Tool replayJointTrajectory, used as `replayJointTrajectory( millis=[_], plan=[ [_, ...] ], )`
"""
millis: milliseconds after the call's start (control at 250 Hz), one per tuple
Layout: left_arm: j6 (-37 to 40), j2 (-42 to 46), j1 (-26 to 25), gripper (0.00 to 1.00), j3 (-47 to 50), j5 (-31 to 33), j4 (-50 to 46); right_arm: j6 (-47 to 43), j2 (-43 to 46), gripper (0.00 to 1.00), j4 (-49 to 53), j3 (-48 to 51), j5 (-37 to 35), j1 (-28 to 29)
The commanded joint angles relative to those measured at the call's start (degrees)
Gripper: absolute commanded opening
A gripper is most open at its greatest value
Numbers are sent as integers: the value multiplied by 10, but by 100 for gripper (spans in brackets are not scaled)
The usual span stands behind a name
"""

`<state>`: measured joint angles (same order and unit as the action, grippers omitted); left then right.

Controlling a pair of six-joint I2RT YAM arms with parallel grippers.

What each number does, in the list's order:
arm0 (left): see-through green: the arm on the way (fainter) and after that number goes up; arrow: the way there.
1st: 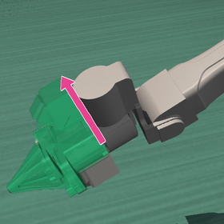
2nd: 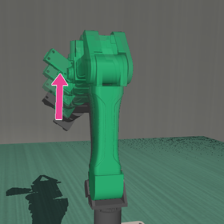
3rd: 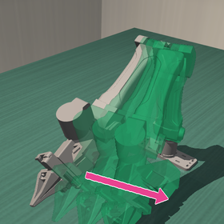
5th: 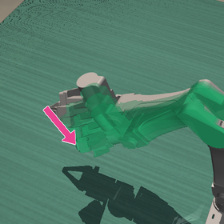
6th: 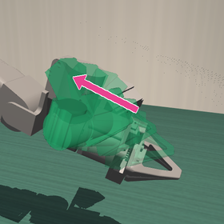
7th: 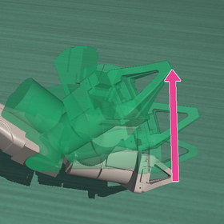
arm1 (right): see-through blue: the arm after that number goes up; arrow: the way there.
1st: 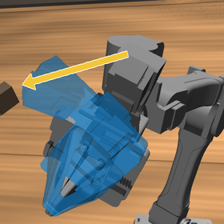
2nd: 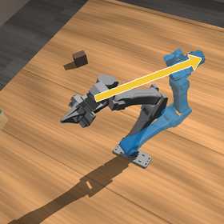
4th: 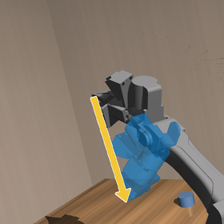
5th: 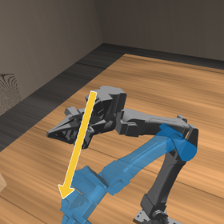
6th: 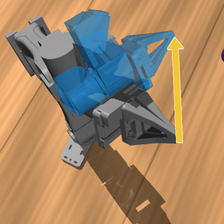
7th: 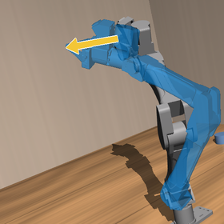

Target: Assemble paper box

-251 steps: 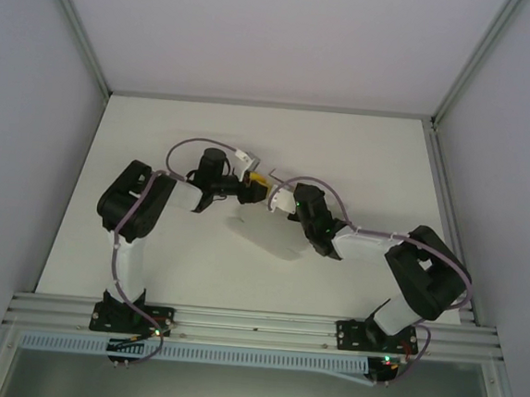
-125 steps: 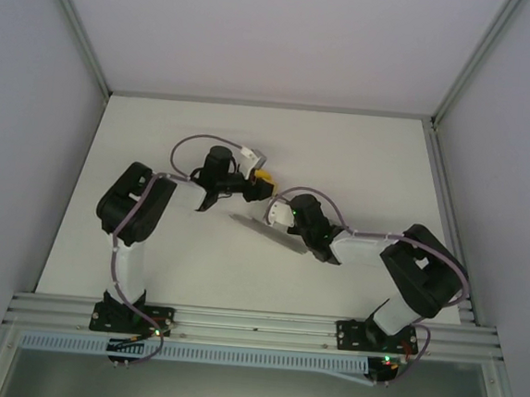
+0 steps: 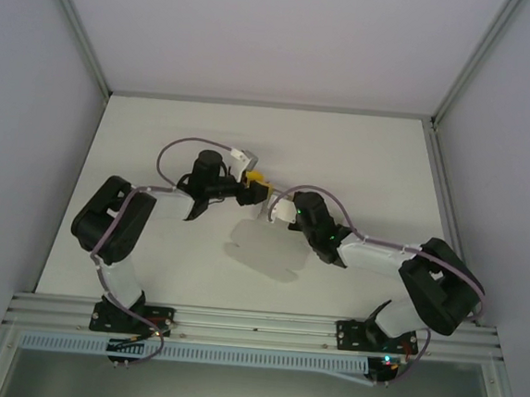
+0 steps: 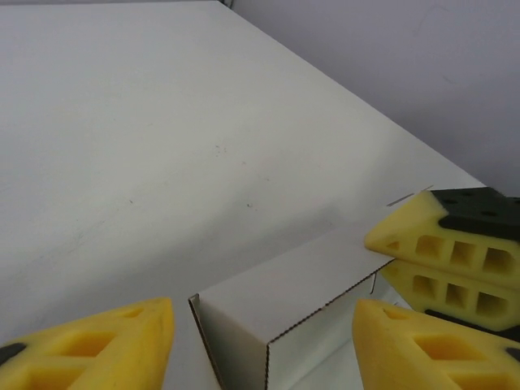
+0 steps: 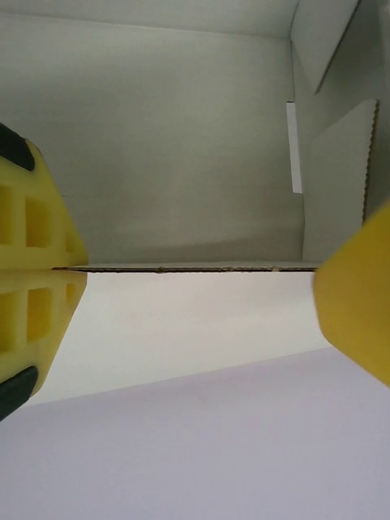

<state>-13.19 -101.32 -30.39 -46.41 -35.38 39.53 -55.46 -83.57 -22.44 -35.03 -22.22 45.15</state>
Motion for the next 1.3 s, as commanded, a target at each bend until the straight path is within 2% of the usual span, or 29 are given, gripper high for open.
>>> replayJointTrajectory(
  millis=[0,92,164,335,395,471,671,763,994,1066,1134,1202,1298],
  plan=[
    [-53,35,17,66,25,-20,50,-13,5,0,-17,6,-29,7],
    [-85,59,39,75,55,-30,95,-19,8,0,-25,10,-34,8],
    [-88,73,59,83,68,-11,82,-18,15,0,-26,13,-29,8],
    [-92,64,111,86,78,27,25,-25,23,0,-28,18,-28,9],
    [-58,59,109,82,69,54,-19,-30,24,0,-35,21,-28,11],
    [-18,47,97,77,52,49,-72,-35,24,0,-46,21,-32,11],
    [32,6,64,67,43,-39,-51,-53,20,0,-63,11,-44,11],
    [48,4,52,65,39,-41,-49,-69,17,0,-88,13,-54,11],
    [81,-8,30,62,27,-23,-74,-92,13,0,-99,25,-47,19],
    [90,-16,19,61,21,-3,-82,-98,11,0,-102,42,-42,38],
    [96,-24,9,61,17,17,-86,-96,-1,0,-122,57,-67,57],
    [98,-32,1,62,16,35,-84,-95,-6,0,-155,75,-82,65],
    [87,-44,-4,64,15,60,-73,-74,0,0,-150,82,-84,73]
  ],
)
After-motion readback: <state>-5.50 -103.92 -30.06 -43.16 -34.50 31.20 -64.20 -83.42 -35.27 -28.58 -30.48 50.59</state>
